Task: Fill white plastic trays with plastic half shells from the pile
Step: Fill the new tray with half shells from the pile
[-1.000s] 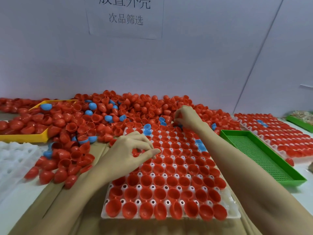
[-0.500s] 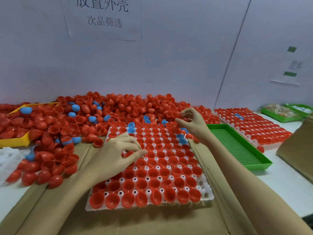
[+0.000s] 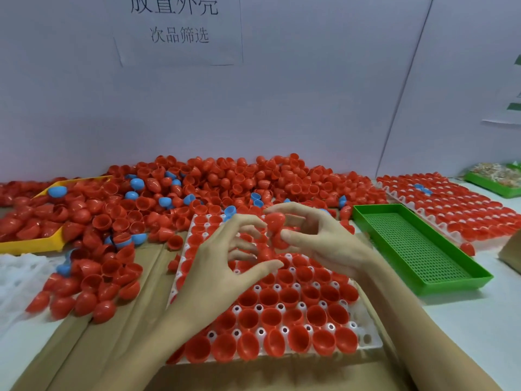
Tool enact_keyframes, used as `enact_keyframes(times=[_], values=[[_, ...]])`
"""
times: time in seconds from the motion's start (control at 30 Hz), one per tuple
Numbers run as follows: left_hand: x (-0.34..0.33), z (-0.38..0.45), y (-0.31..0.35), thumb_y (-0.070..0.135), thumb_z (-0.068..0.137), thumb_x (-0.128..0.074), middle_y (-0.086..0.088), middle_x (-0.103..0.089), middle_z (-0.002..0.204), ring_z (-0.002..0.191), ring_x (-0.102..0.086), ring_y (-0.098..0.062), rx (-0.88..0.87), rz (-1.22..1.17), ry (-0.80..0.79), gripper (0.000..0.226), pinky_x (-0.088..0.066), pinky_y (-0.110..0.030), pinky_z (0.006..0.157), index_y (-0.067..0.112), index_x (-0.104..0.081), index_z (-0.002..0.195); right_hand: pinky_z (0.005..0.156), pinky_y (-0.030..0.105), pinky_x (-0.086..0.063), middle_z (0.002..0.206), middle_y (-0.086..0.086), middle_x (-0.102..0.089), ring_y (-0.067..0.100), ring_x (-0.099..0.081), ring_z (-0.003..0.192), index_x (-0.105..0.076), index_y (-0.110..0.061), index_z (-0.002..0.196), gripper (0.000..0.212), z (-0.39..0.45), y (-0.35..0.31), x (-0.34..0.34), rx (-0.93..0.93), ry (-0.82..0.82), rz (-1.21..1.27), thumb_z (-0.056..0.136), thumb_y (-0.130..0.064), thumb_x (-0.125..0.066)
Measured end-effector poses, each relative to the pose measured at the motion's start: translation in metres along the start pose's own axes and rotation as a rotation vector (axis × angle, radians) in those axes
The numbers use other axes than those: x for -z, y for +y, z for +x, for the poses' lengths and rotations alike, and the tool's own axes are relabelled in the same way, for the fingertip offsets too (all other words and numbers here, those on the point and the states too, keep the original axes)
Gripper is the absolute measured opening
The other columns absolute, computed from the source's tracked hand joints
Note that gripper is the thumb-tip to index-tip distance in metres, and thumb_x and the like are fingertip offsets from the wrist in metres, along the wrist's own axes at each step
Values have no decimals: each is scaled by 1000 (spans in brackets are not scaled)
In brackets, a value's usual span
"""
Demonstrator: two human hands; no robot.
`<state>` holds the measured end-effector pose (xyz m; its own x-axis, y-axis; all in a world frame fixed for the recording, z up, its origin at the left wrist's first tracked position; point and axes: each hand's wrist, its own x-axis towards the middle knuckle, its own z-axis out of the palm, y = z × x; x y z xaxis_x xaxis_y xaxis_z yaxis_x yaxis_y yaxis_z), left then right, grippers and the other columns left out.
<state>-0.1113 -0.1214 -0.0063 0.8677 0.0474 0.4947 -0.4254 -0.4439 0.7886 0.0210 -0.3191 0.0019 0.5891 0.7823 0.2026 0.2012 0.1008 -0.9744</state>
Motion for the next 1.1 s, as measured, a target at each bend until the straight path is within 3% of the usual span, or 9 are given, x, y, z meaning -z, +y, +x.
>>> enact_keyframes(times=[0.07,0.2,0.37,0.47,0.57,0.7,0.77,0.97,1.1], values=[[-2,-1,-3,35,78,-87,14,-68,105,93,-74,-11,8,14,-8,44,-59,-20,80,31,-61,113,100,54,-57,132,22,-65,38,-68,120,-63,-24,140,50,2,4,-4,-31,24,-102,95,-35,-80],[4,1,-10,28,84,-84,12,-73,100,95,-74,-9,72,4,-26,31,-58,-22,85,29,-63,108,82,33,-63,118,14,-72,26,-76,102,-69,-21,131,35,1,4,-5,-8,87,-117,98,-32,-75],[13,7,-13,22,93,-74,7,-75,100,93,-75,-14,170,-65,-28,9,-59,-33,89,25,-71,101,71,37,-66,99,12,-77,31,-78,90,-74,-16,120,23,2,-6,1,28,320,-176,97,-21,-75],[17,11,-11,18,100,-65,0,-76,100,88,-78,-21,235,-185,-16,8,-61,-31,83,17,-73,102,70,31,-65,97,10,-79,27,-79,86,-71,-12,120,27,22,-28,17,-12,328,-360,95,-23,-75],[19,11,-8,16,102,-60,-7,-77,98,86,-79,-27,301,-321,-22,15,-61,-25,81,9,-72,104,74,37,-67,97,11,-79,30,-79,91,-68,-7,127,35,56,-52,42,-65,303,-524,97,-23,-74],[22,10,-11,23,103,-58,-17,-76,101,96,-77,-32,393,-486,-36,24,-60,-29,91,6,-75,104,105,50,-54,148,19,-58,34,-64,127,-34,-24,162,58,88,-65,62,-128,373,-948,109,-35,-54],[23,11,-14,28,102,-60,-19,-76,102,100,-76,-32,459,-578,-17,31,-60,-27,90,2,-76,100,111,47,-47,153,21,-53,37,-60,131,-24,-31,166,58,87,-63,57,-102,346,-1102,112,-33,-47],[30,16,-23,35,96,-70,-17,-77,100,98,-77,-31,573,-818,206,34,-60,-22,80,3,-79,88,96,32,-60,127,-9,-68,5,-68,117,-64,-20,130,34,47,-44,-6,223,161,-918,103,0,-59],[29,15,-22,44,95,-67,-17,-76,91,78,-75,-21,575,-696,166,39,-59,-21,65,10,-82,84,91,25,-58,119,-8,-71,6,-68,110,-70,-18,126,30,26,-37,-41,309,41,-921,102,-2,-63]])
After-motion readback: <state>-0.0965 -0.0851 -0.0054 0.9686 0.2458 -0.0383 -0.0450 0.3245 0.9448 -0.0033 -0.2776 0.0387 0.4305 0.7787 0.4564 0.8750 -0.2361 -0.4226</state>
